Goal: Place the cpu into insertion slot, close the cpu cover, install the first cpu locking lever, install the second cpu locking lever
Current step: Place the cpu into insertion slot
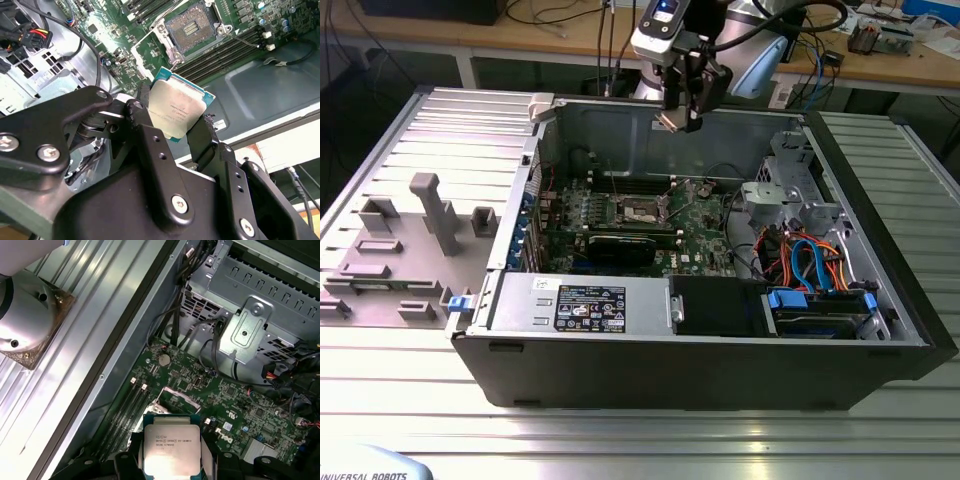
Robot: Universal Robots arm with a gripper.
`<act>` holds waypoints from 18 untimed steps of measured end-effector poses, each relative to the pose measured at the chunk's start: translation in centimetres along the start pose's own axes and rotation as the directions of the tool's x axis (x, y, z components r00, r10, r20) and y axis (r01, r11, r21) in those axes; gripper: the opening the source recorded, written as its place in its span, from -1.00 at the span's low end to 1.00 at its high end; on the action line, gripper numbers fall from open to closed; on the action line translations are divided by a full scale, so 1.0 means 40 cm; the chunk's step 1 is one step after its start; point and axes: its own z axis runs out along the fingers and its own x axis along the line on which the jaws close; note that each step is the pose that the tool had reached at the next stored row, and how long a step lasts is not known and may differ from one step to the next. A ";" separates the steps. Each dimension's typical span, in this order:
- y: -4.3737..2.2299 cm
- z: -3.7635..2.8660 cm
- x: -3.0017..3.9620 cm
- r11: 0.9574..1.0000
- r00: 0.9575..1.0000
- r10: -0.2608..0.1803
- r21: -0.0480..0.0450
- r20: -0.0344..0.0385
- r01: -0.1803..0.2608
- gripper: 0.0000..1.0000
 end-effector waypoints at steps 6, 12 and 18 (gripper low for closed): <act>0.000 0.003 0.000 0.999 0.999 0.033 -0.001 0.003 -0.033 0.08; -0.005 0.004 0.002 0.999 0.999 0.051 -0.001 0.004 -0.051 0.08; -0.012 0.004 0.006 0.996 0.996 0.090 -0.002 0.008 -0.090 0.08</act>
